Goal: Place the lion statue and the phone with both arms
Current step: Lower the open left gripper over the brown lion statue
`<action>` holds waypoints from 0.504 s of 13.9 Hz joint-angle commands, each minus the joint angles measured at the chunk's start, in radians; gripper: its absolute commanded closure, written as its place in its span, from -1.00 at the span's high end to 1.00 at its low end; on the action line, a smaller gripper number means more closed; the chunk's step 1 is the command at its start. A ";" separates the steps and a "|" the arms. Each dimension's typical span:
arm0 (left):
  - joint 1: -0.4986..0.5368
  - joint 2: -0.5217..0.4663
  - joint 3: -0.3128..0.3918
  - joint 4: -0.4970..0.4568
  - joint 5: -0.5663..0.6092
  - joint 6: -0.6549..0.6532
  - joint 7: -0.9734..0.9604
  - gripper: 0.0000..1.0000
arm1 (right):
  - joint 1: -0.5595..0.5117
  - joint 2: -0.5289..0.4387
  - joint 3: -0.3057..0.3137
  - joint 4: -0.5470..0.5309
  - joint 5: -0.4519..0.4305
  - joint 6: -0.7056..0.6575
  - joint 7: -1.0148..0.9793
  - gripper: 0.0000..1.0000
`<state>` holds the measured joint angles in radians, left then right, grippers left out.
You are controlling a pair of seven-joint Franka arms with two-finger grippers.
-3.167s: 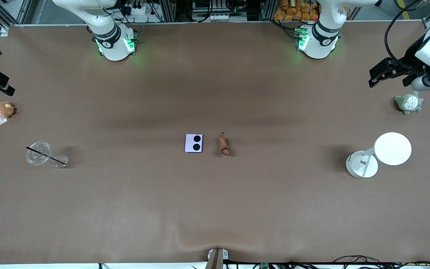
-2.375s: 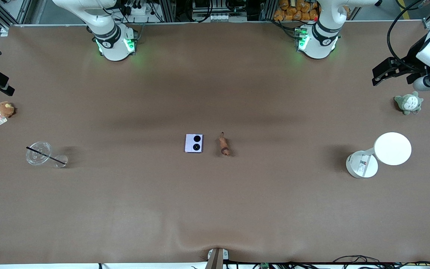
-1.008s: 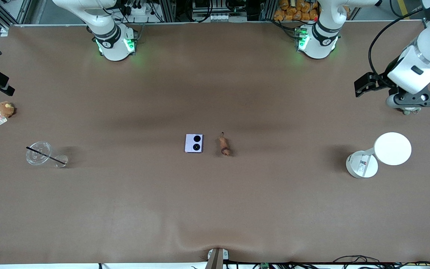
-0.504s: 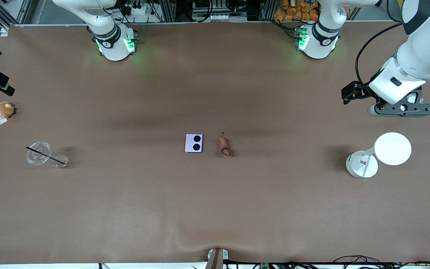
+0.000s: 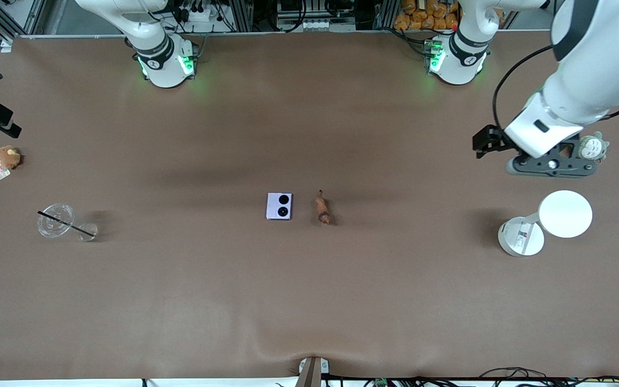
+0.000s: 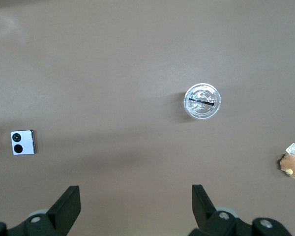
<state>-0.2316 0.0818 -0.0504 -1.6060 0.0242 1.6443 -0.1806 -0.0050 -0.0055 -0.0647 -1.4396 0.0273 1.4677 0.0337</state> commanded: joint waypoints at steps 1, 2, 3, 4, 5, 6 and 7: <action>-0.024 0.044 0.000 0.028 0.005 0.032 -0.022 1.00 | 0.002 0.002 -0.001 0.007 0.003 -0.007 0.005 1.00; -0.040 0.071 0.000 0.044 0.005 0.044 -0.034 1.00 | 0.002 0.002 -0.001 0.008 0.003 -0.007 0.008 1.00; -0.054 0.099 0.000 0.067 0.009 0.045 -0.065 1.00 | 0.002 0.002 -0.001 0.007 0.003 -0.007 0.008 1.00; -0.063 0.131 0.000 0.092 0.011 0.045 -0.098 1.00 | 0.003 0.002 -0.001 0.007 0.003 -0.007 0.008 1.00; -0.064 0.157 0.000 0.118 0.010 0.045 -0.114 1.00 | 0.003 0.002 -0.001 0.008 0.003 -0.007 0.009 1.00; -0.080 0.176 0.000 0.135 0.013 0.045 -0.115 1.00 | 0.003 0.002 -0.001 0.007 0.003 -0.007 0.009 1.00; -0.098 0.188 0.001 0.143 0.013 0.046 -0.117 1.00 | 0.003 0.002 -0.001 0.008 0.003 -0.007 0.009 1.00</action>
<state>-0.3023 0.2197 -0.0515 -1.5327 0.0243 1.7024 -0.2761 -0.0049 -0.0055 -0.0647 -1.4396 0.0273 1.4677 0.0337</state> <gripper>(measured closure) 0.000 0.000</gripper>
